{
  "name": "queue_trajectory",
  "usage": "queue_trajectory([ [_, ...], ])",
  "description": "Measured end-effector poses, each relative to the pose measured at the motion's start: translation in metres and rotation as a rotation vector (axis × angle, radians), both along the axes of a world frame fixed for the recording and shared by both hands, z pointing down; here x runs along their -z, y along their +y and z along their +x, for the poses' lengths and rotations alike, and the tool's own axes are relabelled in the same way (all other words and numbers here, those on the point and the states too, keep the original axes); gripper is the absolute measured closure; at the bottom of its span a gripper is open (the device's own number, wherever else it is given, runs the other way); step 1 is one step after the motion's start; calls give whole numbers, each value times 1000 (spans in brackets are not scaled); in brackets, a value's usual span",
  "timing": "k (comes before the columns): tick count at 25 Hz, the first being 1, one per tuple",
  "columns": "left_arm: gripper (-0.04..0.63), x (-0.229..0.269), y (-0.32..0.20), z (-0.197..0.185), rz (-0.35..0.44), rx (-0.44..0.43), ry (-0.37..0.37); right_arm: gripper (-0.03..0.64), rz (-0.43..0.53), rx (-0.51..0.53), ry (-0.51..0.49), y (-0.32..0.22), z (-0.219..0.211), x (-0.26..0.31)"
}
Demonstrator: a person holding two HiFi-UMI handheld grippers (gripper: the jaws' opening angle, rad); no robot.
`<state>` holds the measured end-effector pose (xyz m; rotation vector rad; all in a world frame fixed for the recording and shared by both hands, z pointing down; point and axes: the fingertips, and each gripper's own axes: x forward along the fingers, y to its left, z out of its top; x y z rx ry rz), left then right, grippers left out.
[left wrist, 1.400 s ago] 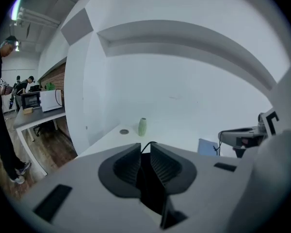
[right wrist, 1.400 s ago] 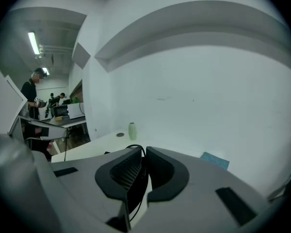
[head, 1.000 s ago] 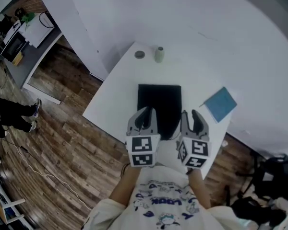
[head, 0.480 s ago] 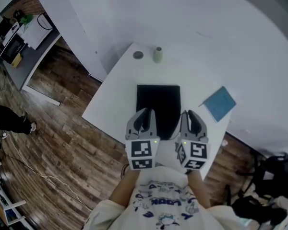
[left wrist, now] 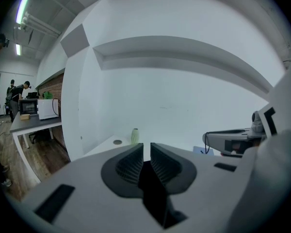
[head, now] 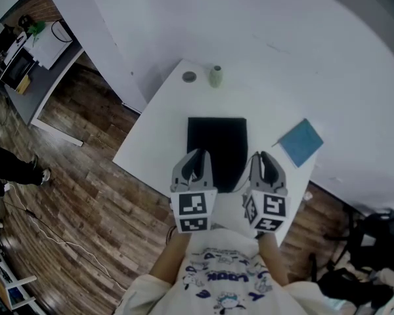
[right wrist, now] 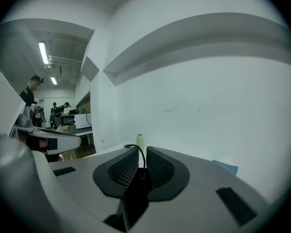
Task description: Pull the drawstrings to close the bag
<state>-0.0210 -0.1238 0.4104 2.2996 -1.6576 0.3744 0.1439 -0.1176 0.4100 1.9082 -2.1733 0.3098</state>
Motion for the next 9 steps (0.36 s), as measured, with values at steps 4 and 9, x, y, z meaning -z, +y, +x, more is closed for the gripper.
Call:
queue_trajectory([
  [4, 552, 0, 0, -3, -3, 8, -1, 568, -6, -10, -8, 1, 4, -1],
  [9, 552, -1, 0, -7, -4, 15, -5, 568, -19, -13, -2, 3, 6, -3],
])
